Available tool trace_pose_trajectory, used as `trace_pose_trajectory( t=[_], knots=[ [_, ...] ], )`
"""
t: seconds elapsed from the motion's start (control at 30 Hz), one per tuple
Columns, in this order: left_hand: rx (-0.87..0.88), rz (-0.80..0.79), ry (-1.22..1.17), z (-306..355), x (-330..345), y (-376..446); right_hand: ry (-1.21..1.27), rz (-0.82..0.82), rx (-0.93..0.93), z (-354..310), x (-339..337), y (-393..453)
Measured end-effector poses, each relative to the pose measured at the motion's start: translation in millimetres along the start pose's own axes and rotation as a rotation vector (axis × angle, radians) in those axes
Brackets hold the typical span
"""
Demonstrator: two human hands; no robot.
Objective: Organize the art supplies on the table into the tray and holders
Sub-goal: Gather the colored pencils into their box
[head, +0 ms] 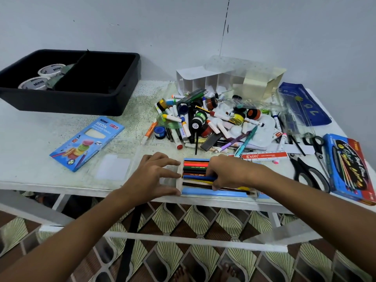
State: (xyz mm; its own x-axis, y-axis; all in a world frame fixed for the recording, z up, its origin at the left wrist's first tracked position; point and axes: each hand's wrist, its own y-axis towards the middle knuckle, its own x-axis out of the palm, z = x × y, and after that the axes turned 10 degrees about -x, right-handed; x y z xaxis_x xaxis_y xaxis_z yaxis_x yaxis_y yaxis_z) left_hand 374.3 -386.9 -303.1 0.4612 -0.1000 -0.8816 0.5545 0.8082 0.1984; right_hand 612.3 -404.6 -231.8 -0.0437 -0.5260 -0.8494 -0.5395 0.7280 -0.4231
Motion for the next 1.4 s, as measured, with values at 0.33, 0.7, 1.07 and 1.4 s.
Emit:
trace_pose_trajectory(
  t=[0.33,0.7,1.07,1.4],
  knots=[
    [-0.023,-0.007,-0.006,0.8,-0.7,-1.2,0.064,0.081,-0.014,2.9,-0.9,0.2],
    [-0.038,0.043,0.014,10.3,-3.0,-0.9,0.201,0.314,-0.012,16.4,2.2,-5.3],
    [0.181,0.043,0.228,25.9,10.1,9.0,0.076,0.31,-0.045,20.2,27.1,-23.1],
    [0.172,0.009,0.171,22.6,15.7,12.9,-0.157,0.489,-0.191,22.4,57.6,-15.4]
  ],
)
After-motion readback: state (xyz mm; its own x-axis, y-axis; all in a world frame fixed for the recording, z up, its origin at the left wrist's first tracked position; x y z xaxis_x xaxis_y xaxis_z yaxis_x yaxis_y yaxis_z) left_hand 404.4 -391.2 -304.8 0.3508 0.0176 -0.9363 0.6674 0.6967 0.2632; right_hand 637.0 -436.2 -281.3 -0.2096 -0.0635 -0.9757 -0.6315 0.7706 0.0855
